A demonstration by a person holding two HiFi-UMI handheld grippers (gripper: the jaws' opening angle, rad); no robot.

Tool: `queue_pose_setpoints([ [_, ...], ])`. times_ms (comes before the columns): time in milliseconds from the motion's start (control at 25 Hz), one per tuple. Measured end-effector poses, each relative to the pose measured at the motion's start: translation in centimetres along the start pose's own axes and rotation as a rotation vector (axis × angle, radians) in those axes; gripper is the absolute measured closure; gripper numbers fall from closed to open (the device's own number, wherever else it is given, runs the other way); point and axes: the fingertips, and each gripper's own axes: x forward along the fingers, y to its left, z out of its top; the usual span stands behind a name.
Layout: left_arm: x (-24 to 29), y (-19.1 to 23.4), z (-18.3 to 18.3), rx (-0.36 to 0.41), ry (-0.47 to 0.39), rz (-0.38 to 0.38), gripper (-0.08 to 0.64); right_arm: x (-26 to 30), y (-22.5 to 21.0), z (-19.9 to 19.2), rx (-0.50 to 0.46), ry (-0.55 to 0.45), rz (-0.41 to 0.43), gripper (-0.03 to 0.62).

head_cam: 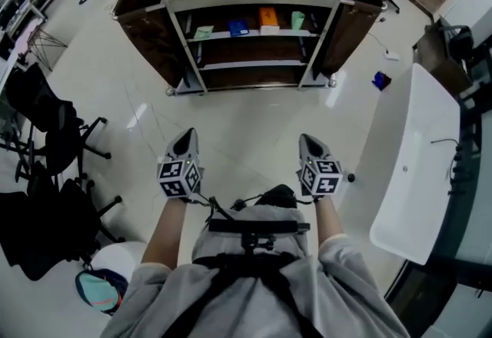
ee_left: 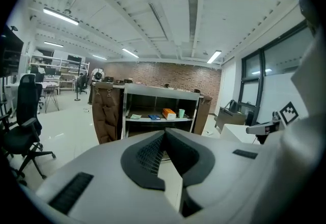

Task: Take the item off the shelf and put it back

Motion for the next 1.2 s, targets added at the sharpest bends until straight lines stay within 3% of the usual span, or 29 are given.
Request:
queue_pose_setpoints([
  [200,1.6,1.2,0.7,-0.001,0.009,-0.026,0.552,1.5,1.2,1.3,0.005,-0.001,-0.002,0.583],
  [440,5.3,1.3,2.1,0.043,0.013,-0.034,0.552,5.4,-0.5,3.4,-0.008,-0.011,0.002,0.583],
  [920,17.3,-0.7,4.8,0.027,0.066,0.054,0.552,16.2,-7.0,10.0,-0.021,0.028,0.116,0.583],
  [1200,25.1,-3.4,7.4,-0.036,0.069,0.111,0.553,21.2,-9.8,14.0,-0.069,0.066,0.250,0.583],
])
